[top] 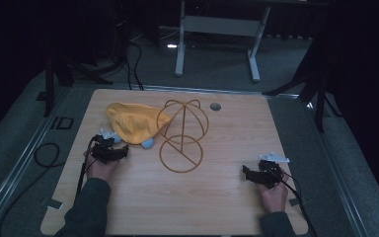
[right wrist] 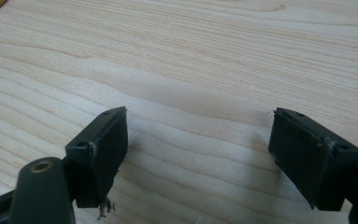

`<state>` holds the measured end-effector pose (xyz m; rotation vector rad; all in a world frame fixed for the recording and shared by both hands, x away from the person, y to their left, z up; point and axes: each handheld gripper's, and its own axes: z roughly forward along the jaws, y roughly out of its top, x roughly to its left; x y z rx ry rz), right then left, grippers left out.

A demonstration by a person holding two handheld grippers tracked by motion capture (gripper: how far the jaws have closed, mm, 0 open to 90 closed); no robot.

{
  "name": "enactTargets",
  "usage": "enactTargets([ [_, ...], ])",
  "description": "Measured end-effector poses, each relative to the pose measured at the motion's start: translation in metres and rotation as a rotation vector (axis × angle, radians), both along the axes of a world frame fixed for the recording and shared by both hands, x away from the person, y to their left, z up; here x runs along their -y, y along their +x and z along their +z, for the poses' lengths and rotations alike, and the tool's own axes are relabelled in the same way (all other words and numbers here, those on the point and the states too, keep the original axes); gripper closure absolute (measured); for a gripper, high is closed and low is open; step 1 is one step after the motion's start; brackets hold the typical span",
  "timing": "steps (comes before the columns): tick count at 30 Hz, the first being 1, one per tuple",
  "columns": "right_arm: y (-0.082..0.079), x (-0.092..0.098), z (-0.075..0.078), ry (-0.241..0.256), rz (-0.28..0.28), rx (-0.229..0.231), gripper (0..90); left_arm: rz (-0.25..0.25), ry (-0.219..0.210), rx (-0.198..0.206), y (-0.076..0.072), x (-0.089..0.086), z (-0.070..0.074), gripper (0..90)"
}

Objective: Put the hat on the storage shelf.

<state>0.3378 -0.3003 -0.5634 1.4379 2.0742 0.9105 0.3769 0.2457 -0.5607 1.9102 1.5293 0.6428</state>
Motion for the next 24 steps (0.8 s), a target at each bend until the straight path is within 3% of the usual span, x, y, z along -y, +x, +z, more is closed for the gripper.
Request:
enactTargets([
  [4, 0.0, 0.0, 0.0, 0.0, 0.002, 0.0, 19.5, -0.002, 0.002, -0.009, -0.003, -0.003, 0.002, 40.7],
  [10, 0.0, 0.001, 0.0, -0.001, 0.007, -0.001, 19.5, 0.017, -0.003, 0.003, -0.007, -0.003, 0.001, 45.4],
  [13, 0.001, 0.001, 0.0, -0.001, 0.018, -0.001, 19.3, 0.026, 0.001, -0.017, -0.009, -0.004, 0.004, 50.4],
  [17, 0.002, 0.002, 0.0, -0.001, 0.022, -0.001, 19.2, 0.009, 0.008, -0.053, -0.012, -0.007, 0.008, 63.6],
  [24, 0.002, 0.002, 0.0, -0.001, 0.022, -0.001, 19.2, -0.001, 0.004, -0.082, -0.014, -0.01, 0.012, 68.1],
])
